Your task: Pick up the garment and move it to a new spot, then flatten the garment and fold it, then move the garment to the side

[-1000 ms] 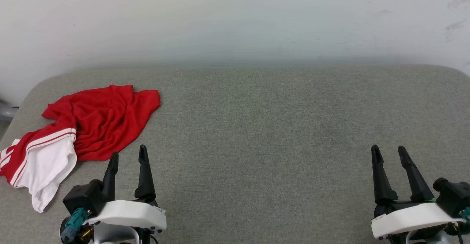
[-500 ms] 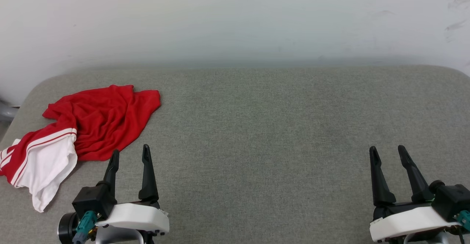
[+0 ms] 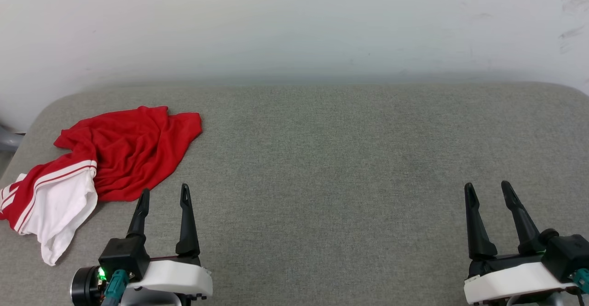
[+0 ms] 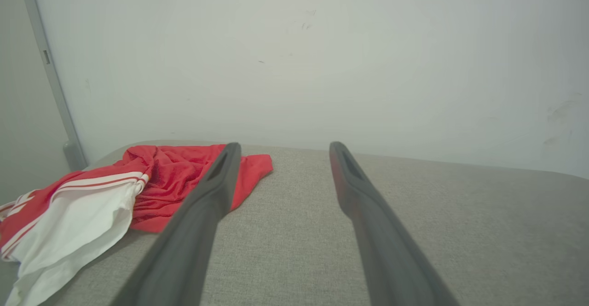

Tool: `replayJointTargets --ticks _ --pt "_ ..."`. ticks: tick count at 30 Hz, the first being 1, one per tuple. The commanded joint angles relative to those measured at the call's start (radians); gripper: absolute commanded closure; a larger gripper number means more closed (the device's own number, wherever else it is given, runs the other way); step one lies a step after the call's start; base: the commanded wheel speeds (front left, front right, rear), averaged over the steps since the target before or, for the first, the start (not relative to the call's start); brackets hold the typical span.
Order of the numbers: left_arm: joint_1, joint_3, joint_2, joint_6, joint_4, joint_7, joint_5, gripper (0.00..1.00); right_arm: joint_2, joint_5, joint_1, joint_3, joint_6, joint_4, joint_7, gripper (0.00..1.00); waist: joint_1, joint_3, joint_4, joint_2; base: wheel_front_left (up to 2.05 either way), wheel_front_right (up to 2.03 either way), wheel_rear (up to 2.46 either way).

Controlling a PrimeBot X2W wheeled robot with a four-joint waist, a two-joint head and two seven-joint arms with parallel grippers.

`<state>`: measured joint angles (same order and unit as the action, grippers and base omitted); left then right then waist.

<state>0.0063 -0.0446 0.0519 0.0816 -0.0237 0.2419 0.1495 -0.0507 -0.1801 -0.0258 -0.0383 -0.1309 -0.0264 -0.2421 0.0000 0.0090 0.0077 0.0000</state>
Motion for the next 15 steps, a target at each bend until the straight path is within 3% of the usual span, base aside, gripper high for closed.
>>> replayJointTargets --ticks 1,15 --pt "0.007 0.004 -0.001 -0.002 0.004 0.009 -0.018 0.00 0.001 0.014 -0.009 0.000 0.000 0.007 -0.008 0.00 0.0000 0.001 0.000 0.0000 0.00 0.00 0.00" --pt "0.015 0.000 -0.002 -0.009 -0.012 0.024 -0.023 0.00 0.001 -0.003 -0.012 0.002 0.000 -0.007 -0.024 0.00 0.0000 0.002 -0.001 0.0000 0.00 0.00 0.00"
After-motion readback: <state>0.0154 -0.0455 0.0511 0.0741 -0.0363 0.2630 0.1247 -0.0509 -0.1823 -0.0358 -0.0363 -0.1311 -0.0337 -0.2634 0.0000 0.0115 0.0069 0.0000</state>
